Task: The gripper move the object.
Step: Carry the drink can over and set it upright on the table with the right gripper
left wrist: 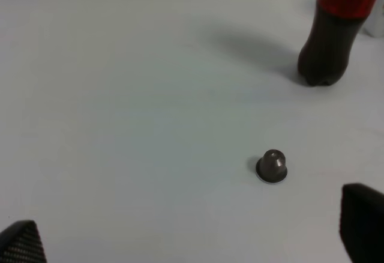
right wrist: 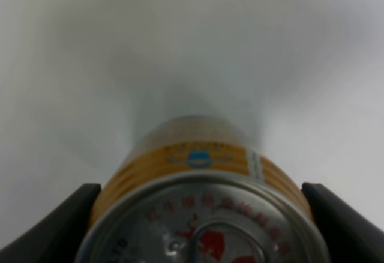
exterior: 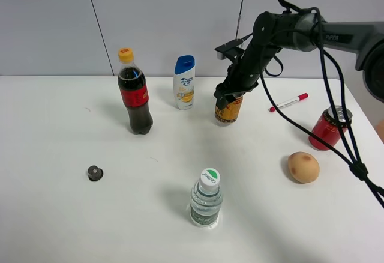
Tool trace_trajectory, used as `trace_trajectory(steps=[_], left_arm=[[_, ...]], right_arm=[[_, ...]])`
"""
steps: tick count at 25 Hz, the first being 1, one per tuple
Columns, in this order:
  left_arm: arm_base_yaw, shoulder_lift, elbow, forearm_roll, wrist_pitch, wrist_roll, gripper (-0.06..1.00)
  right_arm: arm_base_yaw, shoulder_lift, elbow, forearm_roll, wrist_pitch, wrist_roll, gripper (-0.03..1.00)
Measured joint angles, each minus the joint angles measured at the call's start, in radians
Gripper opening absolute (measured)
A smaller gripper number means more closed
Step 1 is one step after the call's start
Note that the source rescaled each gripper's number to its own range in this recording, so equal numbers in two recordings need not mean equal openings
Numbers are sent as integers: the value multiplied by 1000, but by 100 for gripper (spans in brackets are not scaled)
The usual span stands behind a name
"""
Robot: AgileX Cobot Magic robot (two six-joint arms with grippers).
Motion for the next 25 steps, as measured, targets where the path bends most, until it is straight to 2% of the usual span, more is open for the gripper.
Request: trace_trajectory(steps=[3, 7, 12, 16, 21, 25], left_arm=[[0, 0, 0, 0, 0, 0, 100], [0, 0, 0, 0, 0, 0, 100], [0, 0, 0, 0, 0, 0, 100], [0, 0, 0, 0, 0, 0, 100], [0, 0, 0, 0, 0, 0, 100], [0, 0, 0, 0, 0, 0, 100]], right_arm=[[6, -64, 0, -2, 52, 1, 1], [37, -149, 0, -34, 175, 0, 1], [137, -223, 0, -44, 263, -48, 1], [242, -220, 0, -39, 256, -64, 1], [329, -145, 0, -37, 153, -106, 1], [360, -67, 0, -39, 69, -145, 1]])
